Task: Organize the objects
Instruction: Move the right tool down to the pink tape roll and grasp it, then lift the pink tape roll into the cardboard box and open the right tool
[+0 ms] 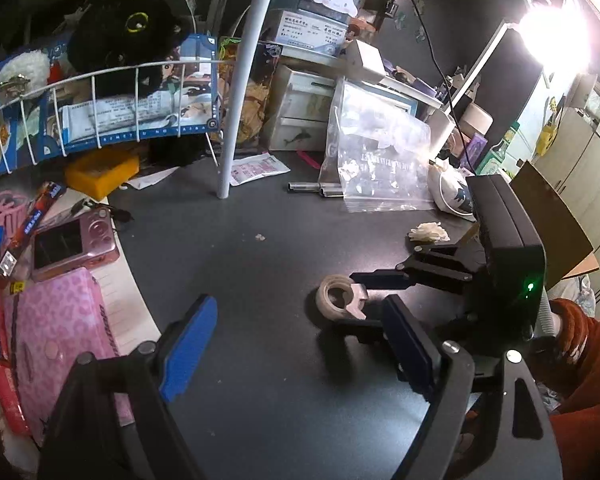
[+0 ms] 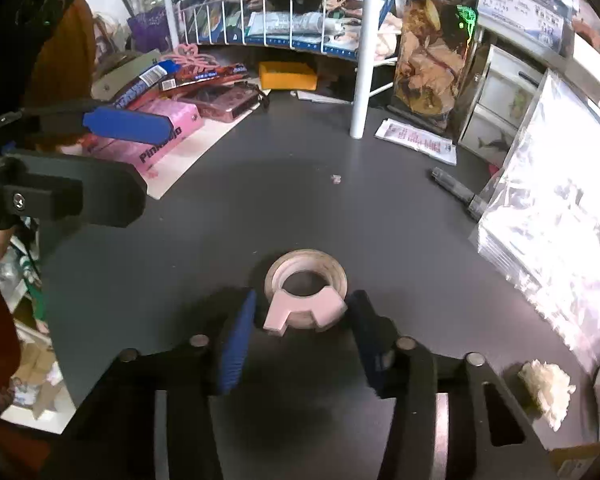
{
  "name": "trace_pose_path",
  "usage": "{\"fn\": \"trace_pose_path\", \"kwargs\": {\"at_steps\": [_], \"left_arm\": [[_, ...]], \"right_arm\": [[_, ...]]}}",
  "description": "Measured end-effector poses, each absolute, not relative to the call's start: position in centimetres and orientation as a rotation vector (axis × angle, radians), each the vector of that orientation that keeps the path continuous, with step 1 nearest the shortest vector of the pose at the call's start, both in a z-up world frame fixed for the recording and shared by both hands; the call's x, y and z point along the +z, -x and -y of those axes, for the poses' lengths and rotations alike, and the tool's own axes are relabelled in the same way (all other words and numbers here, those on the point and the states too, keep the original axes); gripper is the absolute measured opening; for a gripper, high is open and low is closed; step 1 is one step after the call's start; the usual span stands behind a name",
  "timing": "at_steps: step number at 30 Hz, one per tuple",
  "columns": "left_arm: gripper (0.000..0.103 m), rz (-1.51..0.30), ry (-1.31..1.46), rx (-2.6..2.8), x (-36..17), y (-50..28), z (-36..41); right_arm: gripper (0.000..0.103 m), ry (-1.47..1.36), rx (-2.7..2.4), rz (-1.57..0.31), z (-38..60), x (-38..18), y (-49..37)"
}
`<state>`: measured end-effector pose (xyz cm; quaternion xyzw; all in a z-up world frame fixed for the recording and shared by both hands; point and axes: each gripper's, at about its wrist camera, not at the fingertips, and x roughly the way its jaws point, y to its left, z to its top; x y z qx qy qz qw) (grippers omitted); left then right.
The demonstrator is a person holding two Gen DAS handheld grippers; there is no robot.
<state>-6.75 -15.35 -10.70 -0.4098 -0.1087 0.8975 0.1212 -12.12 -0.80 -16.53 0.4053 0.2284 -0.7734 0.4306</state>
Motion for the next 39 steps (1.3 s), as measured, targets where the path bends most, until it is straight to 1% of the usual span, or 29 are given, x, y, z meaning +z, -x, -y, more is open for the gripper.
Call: {"fn": "trace_pose_path", "kwargs": {"at_steps": [1,7,11,13,15,17,19,21,24,32,39], "left_arm": [[0.082,0.316,1.199,2.618,-10.7,6.8,15.3],[0.082,0.314,1.203,2.587,-10.5,7.1,14.7],[0.082,0.311,1.172,2.520,-9.6,6.9,13.2],[0.080,0.296,1.158,2.476,-8.9,6.8,12.2],[0.070,0.283,1.136,2.431,-7.8,6.7,11.1],[0.064,0.248,1.111,2.399,-6.5,6.4,9.9],[0.060,0.209,1.091,2.387,-5.2,6.2,8.7],[0.050,0.177,1.073,2.373,-3.9,6.1,7.6],[0.041,0.113,1.051,2.371,-2.0,6.1,5.4],[0.040,-0.002,0.963,2.327,1.9,6.9,-1.8],[0.040,-0.069,0.932,2.229,4.1,10.2,-10.3]], "right_arm": [[0.036,-1.010,-1.929,-0.573,0.8,-16.5,12.3],[0.036,-0.981,-1.935,-0.580,0.6,-16.0,11.8],[0.036,-0.918,-1.933,-0.563,-0.2,-13.9,10.1],[0.036,-0.877,-1.939,-0.559,-0.6,-12.6,9.1],[0.036,-0.827,-1.950,-0.554,-1.2,-10.9,7.9],[0.036,-0.783,-1.963,-0.552,-1.6,-9.4,7.0],[0.036,-0.731,-1.983,-0.553,-2.3,-7.7,5.9],[0.036,-0.685,-1.999,-0.557,-2.8,-6.5,5.0],[0.036,-0.616,-2.048,-0.580,-4.3,-4.7,3.8],[0.036,-0.570,-2.175,-0.579,-10.4,-1.1,3.0],[0.036,-0.605,-2.286,-0.536,-18.9,1.5,4.9]]}}
